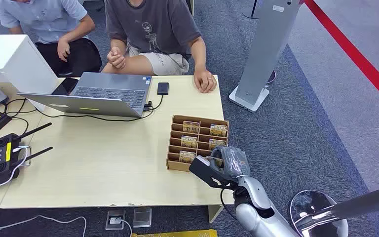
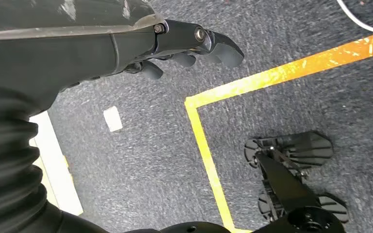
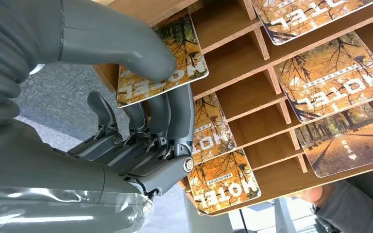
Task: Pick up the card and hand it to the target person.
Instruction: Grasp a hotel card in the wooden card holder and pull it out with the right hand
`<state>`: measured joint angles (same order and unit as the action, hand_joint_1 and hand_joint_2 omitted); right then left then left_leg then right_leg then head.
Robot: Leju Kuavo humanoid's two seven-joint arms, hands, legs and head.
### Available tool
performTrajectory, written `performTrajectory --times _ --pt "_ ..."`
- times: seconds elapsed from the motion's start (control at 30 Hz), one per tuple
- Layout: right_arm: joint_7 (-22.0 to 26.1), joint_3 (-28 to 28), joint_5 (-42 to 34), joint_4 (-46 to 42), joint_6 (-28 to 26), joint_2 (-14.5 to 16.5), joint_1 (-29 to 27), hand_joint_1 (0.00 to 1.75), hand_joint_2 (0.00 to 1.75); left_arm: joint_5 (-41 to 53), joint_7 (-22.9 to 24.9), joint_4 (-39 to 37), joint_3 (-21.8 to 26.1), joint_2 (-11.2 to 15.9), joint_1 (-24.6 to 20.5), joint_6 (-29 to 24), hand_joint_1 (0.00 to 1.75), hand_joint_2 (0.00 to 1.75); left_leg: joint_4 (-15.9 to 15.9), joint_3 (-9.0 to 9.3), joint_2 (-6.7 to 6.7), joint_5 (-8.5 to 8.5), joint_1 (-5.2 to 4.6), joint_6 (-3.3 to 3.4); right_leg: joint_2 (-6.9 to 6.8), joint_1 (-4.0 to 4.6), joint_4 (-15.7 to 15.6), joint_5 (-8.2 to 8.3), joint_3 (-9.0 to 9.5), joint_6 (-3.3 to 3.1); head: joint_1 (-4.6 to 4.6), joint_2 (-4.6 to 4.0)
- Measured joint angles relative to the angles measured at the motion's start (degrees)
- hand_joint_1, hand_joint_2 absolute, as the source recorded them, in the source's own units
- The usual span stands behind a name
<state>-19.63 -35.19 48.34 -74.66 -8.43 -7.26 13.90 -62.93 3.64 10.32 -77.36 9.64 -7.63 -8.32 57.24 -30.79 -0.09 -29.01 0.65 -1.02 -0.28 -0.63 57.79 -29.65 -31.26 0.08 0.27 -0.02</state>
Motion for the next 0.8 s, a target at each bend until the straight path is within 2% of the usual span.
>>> performTrajectory --times 0.47,0.8 --pt "1.3 0.2 1.2 -1.1 -1.4 -0.2 -0.8 1.36 1.75 -1.1 -0.4 0.0 0.1 0.0 0.0 -0.5 0.0 1.75 0.0 -0.01 0.0 0.0 0.0 0.0 0.0 0.0 0.0 0.0 -0.01 0.0 -0.01 0.0" --pt "9.6 1.6 2.2 -12.3 -2.1 -1.5 -2.1 1.36 1.75 -1.3 -0.9 0.0 0.1 0.0 0.1 -0.3 0.0 1.75 0.0 -0.02 0.0 0.0 0.0 0.0 0.0 0.0 0.0 0.0 -0.04 0.0 -0.01 0.0"
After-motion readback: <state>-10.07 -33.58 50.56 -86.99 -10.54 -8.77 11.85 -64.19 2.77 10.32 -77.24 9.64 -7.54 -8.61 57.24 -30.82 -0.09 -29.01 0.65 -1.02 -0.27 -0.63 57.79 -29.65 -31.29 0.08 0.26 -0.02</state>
